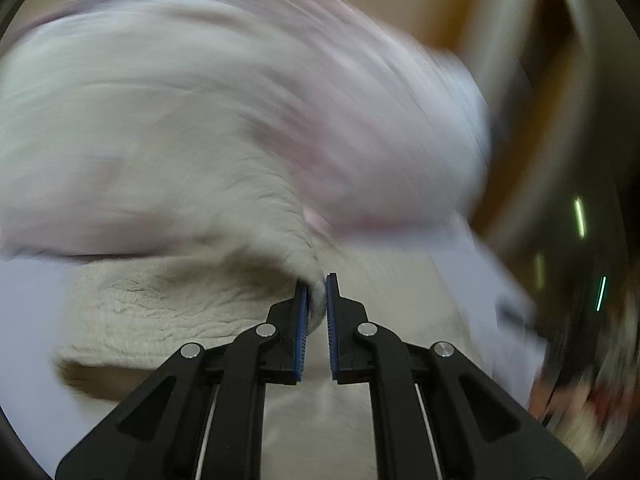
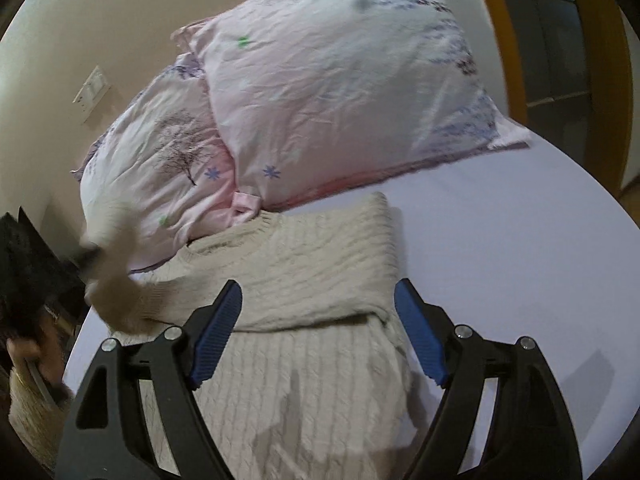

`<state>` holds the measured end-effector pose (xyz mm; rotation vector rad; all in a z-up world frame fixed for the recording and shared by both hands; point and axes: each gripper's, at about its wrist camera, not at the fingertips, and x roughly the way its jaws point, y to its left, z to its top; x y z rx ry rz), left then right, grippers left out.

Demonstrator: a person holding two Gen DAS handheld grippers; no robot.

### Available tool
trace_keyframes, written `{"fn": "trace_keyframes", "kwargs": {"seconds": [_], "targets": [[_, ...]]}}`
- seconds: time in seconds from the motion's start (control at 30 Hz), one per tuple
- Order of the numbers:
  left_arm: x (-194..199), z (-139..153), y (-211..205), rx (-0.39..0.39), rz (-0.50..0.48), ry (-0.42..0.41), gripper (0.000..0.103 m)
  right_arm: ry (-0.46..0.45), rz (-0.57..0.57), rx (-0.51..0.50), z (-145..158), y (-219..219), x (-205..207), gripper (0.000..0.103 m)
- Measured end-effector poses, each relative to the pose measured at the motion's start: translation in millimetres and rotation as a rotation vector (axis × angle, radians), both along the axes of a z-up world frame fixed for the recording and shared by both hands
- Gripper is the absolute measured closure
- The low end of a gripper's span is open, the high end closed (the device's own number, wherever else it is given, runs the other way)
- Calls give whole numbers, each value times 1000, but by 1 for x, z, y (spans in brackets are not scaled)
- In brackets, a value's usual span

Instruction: Fold small clothes

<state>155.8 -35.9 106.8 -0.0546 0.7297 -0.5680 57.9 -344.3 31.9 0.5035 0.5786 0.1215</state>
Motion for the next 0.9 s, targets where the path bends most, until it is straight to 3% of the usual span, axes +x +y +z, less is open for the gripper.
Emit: {"fn": "trace_keyframes", "kwargs": {"seconds": [0.07,0.13,0.27,0.43,0.5,0.57,0.73,0.9], "targets": [[-12,-26,-42,59,-118,72,96,18,7,26,-1,-9,-11,25],[-27,-34,-34,68,-123,76,96,14,12,24,-1,-18,-26,24],[-62,-27,37,29,-48,74,92,25,59,50,-6,-30,-58,20],[-114,-34,139,-18,102,156,62,90,286,264,-32,-31,-105,21],[-144,-46,173,-76,108,244,56,136,359,304,-42,-25,-125,25],[-175,-64,201,-145,115,325,55,211,399,314,-54,-17,-143,27],[-216,-100,219,-210,132,441,55,374,405,414,-96,-3,-149,38],[-219,-130,218,-328,144,504,55,390,433,586,-125,5,-136,51]]}}
